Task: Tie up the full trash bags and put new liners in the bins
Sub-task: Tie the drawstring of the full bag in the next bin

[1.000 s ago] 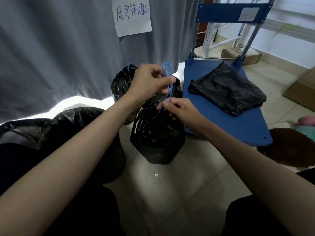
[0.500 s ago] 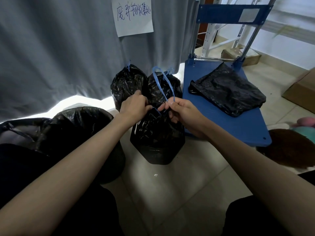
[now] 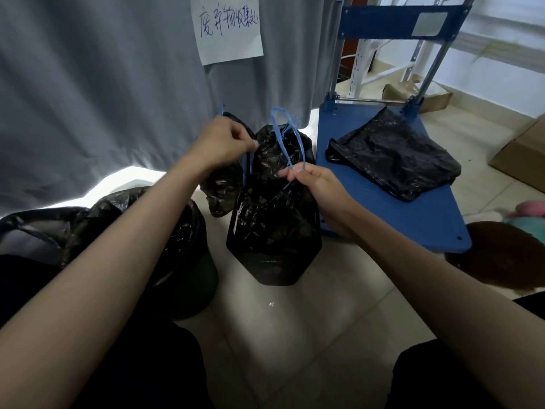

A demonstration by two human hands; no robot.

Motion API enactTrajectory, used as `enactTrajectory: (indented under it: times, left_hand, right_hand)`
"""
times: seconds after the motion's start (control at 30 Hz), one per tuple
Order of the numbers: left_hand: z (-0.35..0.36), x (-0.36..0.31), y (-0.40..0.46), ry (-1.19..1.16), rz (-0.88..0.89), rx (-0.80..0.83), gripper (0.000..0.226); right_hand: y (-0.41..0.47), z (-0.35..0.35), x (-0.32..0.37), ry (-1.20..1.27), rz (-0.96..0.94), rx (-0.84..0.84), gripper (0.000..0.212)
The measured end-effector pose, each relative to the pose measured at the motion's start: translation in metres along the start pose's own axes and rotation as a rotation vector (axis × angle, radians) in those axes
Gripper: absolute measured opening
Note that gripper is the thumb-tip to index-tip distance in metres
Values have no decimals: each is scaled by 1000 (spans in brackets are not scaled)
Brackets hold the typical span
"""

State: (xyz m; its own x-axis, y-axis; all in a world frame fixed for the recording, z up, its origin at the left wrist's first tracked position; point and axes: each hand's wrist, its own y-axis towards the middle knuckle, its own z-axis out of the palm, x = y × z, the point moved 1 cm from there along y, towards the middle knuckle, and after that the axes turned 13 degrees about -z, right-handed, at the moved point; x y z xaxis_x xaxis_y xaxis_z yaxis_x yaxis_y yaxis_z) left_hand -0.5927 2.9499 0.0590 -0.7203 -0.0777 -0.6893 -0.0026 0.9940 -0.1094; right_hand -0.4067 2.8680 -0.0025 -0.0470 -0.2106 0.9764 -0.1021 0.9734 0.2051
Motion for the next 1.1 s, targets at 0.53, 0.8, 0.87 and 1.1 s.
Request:
enactTrajectory:
  times: [0.53, 0.8, 0.87, 1.1]
  left_hand:
    - [-34, -28, -38, -385, 270, 54, 12]
    - [-25, -41, -41, -341, 342, 83, 16]
    - [-22, -42, -40, -329, 346, 85, 17]
    - [-14, -35, -31, -283, 322, 66, 16]
  right_hand:
    - [37, 23, -6, -46, 90, -176, 30]
    - [42, 18, -5, -348, 45, 46, 32]
    - [41, 23, -3, -430, 12, 148, 32]
    - [33, 28, 7, -373, -12, 419, 26]
